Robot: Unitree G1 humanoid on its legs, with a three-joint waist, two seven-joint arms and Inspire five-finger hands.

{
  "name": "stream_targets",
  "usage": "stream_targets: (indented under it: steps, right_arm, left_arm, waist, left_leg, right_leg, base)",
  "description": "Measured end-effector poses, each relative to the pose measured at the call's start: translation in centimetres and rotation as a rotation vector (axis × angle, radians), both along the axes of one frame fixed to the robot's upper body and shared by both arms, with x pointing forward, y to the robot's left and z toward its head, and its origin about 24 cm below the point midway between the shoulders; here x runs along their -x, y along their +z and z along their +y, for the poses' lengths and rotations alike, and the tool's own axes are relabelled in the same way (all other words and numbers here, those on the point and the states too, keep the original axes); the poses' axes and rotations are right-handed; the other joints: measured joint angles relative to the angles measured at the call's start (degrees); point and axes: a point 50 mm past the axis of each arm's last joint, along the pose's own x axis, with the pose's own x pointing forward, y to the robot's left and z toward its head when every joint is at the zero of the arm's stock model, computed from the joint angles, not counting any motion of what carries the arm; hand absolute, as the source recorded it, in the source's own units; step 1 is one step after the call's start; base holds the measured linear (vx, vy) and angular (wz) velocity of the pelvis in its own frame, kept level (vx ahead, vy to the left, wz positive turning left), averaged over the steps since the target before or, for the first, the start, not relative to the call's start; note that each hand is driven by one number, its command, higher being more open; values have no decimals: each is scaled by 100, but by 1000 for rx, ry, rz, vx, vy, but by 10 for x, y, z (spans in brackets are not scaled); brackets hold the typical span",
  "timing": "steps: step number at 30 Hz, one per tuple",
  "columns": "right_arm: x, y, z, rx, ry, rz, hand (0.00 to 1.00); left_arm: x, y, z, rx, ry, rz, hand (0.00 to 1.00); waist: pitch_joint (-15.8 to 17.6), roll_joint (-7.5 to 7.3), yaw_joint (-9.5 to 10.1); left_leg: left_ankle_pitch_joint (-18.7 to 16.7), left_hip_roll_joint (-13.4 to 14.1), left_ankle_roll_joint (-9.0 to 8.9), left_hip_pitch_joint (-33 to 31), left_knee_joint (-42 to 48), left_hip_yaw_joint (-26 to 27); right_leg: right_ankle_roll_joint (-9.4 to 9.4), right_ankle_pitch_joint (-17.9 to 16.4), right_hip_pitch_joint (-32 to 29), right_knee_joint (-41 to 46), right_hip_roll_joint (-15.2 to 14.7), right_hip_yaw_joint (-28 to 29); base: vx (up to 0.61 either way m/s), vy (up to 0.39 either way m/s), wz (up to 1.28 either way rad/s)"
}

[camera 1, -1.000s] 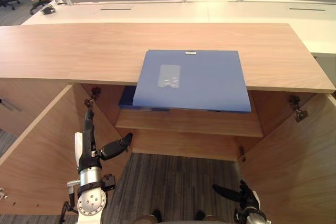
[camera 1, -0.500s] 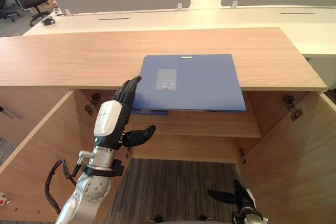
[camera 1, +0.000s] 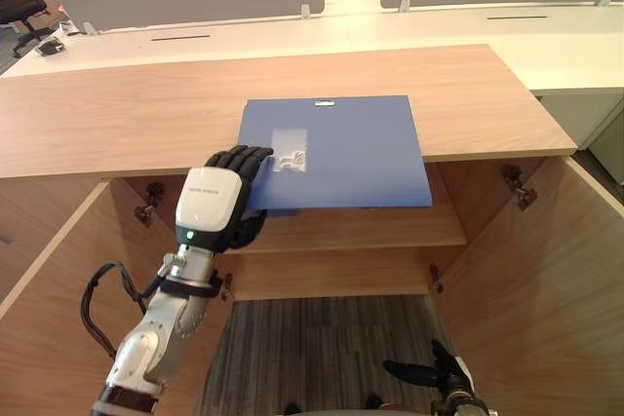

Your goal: Walk over to the cabinet, pick up the folder, carry it to the office cabinet, place the folder inside the office cabinet, then close the office cabinet door

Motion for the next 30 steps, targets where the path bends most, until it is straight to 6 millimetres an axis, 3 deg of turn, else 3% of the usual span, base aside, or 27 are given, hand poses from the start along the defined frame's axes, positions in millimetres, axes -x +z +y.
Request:
stream_targets:
  steps: [4, 7, 12, 15, 17, 19, 20, 25, 30]
  right_arm:
    - [-5, 3, -1, -7, -16, -27, 100]
    - [-11, 10, -2, -8, -33, -82, 100]
    - [-36, 38, 5, -28, -47, -277, 100]
    - [-57, 68, 15, -44, -34, -464, 100]
    - [-77, 104, 26, -85, -32, -653, 100]
    - [-84, 122, 31, -110, -34, -750, 100]
    - [-88, 144, 34, -145, -44, -870, 100]
    - [-93, 210, 35, -202, -35, -1195, 100]
    - [-96, 245, 36, -226, -18, -1369, 100]
  left_arm:
    - [-8, 18, 1, -4, 4, -77, 0]
    - [-6, 16, -2, 58, 0, -57, 0]
    - [11, 19, -18, 164, -61, -65, 0]
    - [25, 23, -34, 269, -140, -64, 0]
    - [38, 30, -45, 395, -212, -78, 0]
    - [44, 34, -49, 468, -252, -85, 0]
    - [51, 40, -51, 561, -305, -96, 0]
    - [64, 61, -51, 864, -462, -152, 0]
    - [65, 65, -46, 1166, -609, -105, 0]
  waist:
    - [-29, -18, -74]
    - [-32, -27, -94]
    - [-34, -39, -104]
    - [-32, -41, -99]
    - [-31, -42, -95]
    - [-31, -43, -85]
    - [-31, -43, -69]
    - [-31, -43, -50]
    - [-30, -44, -48]
  left_leg:
    - [-1, -5, -1, -9, -1, 96]
    - [-10, 32, -13, -33, -1, 180]
    - [-41, 52, -34, -51, 1, 326]
    - [-56, 52, -20, -57, 2, 361]
    - [-76, 70, -19, -53, 2, 422]
    - [-90, 86, -18, -41, 3, 453]
    - [-119, 93, -22, -37, 25, 477]
    - [-222, 105, -17, -21, 155, 536]
    - [-223, 104, -17, -13, 180, 545]
  right_leg:
    - [2, 112, 10, -148, 38, 96]
    - [1, 139, -59, -150, 38, 202]
    - [-6, 153, -138, -143, 66, 342]
    - [-6, 153, -158, -143, 95, 374]
    - [-6, 153, -180, -143, 106, 443]
    - [-6, 153, -183, -142, 116, 474]
    - [-6, 153, -182, -140, 118, 501]
    - [-5, 153, -134, -137, 115, 558]
    - [-4, 153, -127, -119, 113, 568]
  base:
    - [-30, -22, -14]
    - [-31, -22, -17]
    - [-4, -20, -16]
    - [7, -27, -6]
    - [-8, -25, -13]
    - [-11, -27, -11]
    - [-9, -27, -9]
    - [-16, -22, -7]
    - [-37, -26, -1]
